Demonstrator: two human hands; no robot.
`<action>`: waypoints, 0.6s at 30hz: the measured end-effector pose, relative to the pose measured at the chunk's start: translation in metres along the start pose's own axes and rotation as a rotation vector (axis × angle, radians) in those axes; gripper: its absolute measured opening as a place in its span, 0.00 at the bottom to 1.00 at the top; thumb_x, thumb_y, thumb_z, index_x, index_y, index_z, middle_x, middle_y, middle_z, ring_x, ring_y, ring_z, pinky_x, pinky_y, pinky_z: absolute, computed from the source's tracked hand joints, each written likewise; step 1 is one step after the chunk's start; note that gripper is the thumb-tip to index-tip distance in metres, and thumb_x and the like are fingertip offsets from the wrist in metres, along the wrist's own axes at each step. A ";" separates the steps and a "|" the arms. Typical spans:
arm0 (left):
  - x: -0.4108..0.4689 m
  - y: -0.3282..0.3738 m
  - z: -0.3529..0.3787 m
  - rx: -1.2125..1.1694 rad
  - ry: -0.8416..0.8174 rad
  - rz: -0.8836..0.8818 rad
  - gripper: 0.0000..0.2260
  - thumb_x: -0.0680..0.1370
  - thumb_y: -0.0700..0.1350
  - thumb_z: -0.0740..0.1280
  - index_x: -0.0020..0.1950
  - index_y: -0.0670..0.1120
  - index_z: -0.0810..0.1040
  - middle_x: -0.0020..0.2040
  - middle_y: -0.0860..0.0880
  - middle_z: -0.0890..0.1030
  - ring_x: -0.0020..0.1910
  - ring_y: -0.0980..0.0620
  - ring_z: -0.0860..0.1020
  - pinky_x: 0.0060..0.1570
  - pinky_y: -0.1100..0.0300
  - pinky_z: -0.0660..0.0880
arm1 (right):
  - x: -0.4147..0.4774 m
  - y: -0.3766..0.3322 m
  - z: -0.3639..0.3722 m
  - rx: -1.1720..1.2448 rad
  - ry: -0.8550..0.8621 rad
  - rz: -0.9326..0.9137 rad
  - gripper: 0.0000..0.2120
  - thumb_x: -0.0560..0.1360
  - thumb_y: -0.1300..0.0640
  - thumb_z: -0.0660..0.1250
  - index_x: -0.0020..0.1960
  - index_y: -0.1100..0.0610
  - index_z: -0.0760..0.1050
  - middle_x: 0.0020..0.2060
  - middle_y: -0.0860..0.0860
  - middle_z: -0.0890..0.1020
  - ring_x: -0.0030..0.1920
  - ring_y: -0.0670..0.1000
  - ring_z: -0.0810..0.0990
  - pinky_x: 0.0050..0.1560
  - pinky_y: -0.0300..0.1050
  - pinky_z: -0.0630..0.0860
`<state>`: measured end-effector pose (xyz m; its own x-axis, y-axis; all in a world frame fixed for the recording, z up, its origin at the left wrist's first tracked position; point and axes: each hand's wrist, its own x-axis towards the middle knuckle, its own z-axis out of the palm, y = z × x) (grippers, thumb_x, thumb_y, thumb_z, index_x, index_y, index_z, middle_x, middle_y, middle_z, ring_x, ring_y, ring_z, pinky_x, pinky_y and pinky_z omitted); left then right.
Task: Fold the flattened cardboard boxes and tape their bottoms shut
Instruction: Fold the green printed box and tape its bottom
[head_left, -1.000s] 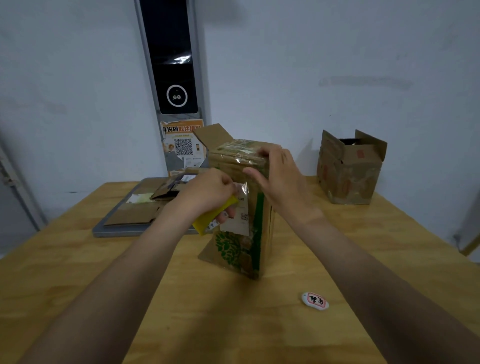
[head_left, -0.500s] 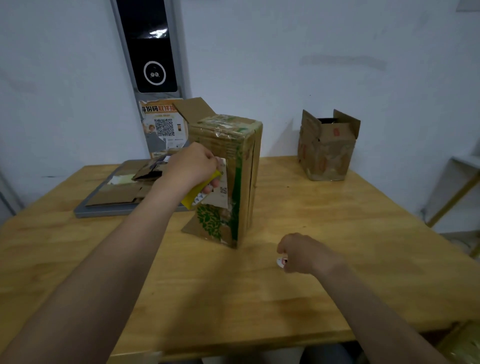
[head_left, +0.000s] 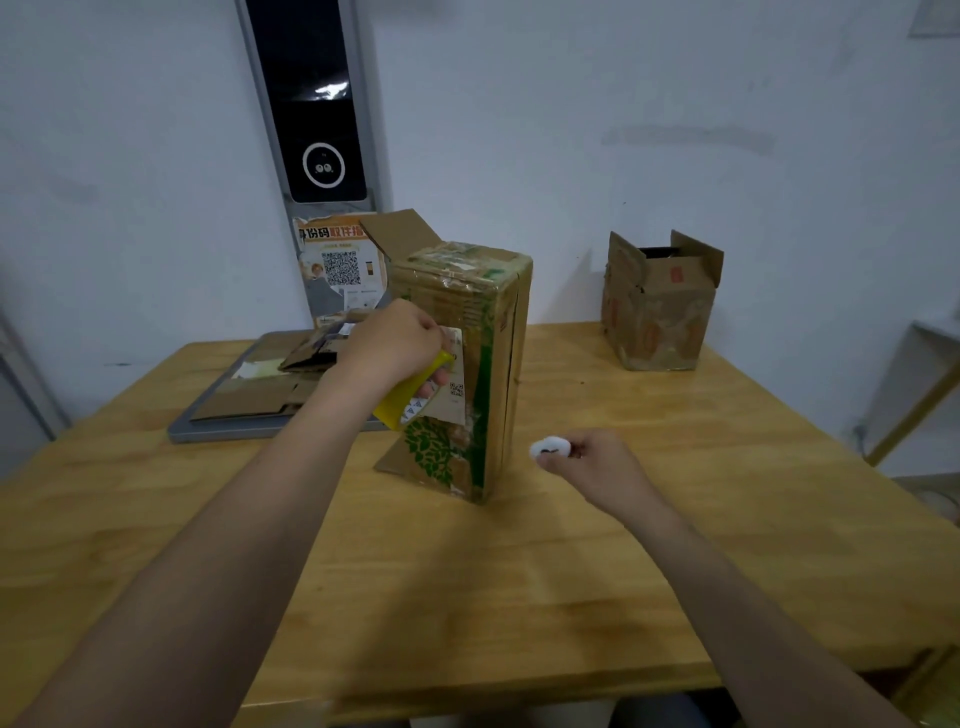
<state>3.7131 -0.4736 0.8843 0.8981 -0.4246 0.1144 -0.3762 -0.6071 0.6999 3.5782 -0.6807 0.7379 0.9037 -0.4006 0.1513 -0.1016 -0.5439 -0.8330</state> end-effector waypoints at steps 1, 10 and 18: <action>0.000 -0.001 -0.001 -0.004 -0.003 0.000 0.13 0.85 0.48 0.63 0.48 0.46 0.85 0.33 0.47 0.86 0.26 0.50 0.83 0.25 0.62 0.78 | 0.000 -0.010 -0.002 0.066 0.032 0.001 0.06 0.75 0.49 0.76 0.41 0.48 0.83 0.28 0.42 0.78 0.28 0.43 0.74 0.29 0.39 0.69; 0.001 -0.005 -0.009 0.007 -0.040 0.013 0.13 0.85 0.50 0.63 0.48 0.49 0.84 0.34 0.48 0.86 0.28 0.49 0.85 0.25 0.63 0.77 | 0.011 -0.088 -0.014 0.456 -0.026 -0.218 0.12 0.82 0.57 0.66 0.64 0.48 0.79 0.41 0.48 0.85 0.27 0.54 0.74 0.25 0.43 0.70; 0.005 -0.009 -0.012 0.114 -0.034 0.059 0.15 0.86 0.54 0.60 0.48 0.53 0.84 0.31 0.54 0.85 0.27 0.55 0.83 0.22 0.70 0.73 | 0.026 -0.132 -0.011 0.204 0.175 -0.348 0.06 0.82 0.51 0.66 0.53 0.52 0.81 0.35 0.44 0.79 0.29 0.38 0.75 0.26 0.30 0.67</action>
<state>3.7234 -0.4625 0.8867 0.8660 -0.4835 0.1274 -0.4533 -0.6517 0.6081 3.6109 -0.6275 0.8581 0.7837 -0.3473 0.5149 0.2970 -0.5186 -0.8018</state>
